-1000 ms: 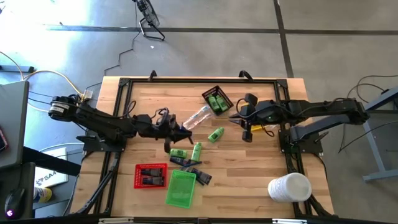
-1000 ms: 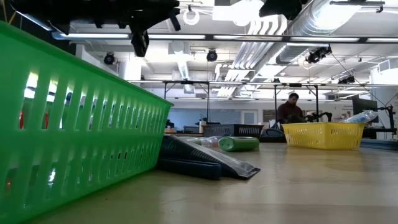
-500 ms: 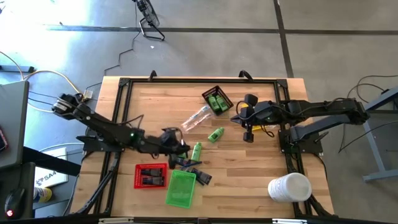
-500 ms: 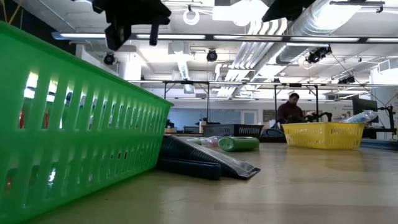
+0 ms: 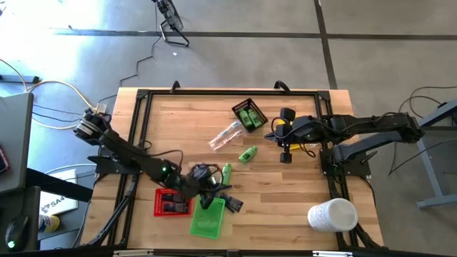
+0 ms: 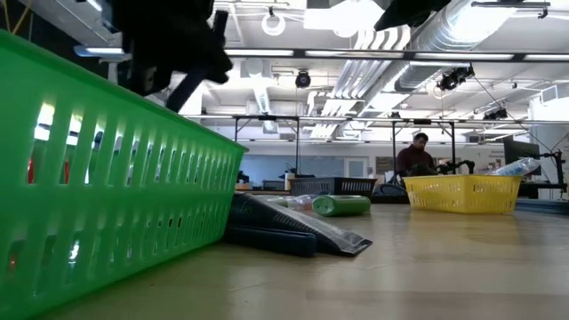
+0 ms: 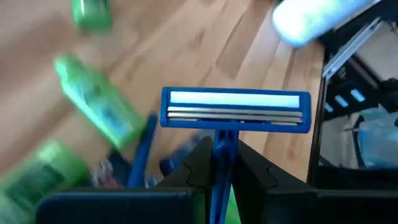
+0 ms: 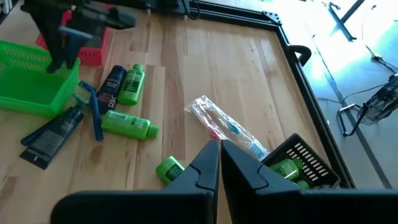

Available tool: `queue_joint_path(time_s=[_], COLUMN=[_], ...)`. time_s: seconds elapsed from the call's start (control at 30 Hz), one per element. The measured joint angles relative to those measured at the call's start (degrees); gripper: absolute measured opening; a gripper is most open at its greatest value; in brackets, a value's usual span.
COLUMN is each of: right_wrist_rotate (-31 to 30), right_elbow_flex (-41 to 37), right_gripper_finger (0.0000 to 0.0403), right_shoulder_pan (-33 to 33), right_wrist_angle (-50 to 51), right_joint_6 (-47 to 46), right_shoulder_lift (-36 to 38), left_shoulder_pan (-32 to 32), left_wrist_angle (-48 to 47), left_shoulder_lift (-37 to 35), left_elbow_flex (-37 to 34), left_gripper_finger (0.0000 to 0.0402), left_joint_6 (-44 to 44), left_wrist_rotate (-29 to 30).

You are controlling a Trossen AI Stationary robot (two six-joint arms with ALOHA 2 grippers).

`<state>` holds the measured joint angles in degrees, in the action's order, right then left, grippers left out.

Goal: Pick & Place Travel size toiletries
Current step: Put the right razor into the green bin

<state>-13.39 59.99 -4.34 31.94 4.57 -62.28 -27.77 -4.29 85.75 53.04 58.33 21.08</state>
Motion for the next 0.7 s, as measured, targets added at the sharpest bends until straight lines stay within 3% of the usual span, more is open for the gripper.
queue_joint_path(time_s=[0.2,0.43,0.7], right_wrist_rotate=[0.0,0.0,0.5], right_elbow_flex=[0.0,0.0,0.0], right_gripper_finger=[0.0009,0.0009,0.0009], right_shoulder_pan=[0.0,0.0,0.8], right_wrist_angle=[0.0,0.0,0.0], right_joint_6=[0.4,1.8,2.2], right_shoulder_lift=[0.0,0.0,0.0], left_shoulder_pan=[-2.6,-4.3,-4.5], left_wrist_angle=[0.6,0.4,-8.6], left_shoulder_lift=[1.7,1.7,6.7], left_elbow_flex=[0.0,0.6,10.5], left_gripper_finger=[0.0033,0.0033,0.0033], left_joint_6=[7.8,10.5,5.9], left_wrist_rotate=[-2.7,-2.3,-2.8])
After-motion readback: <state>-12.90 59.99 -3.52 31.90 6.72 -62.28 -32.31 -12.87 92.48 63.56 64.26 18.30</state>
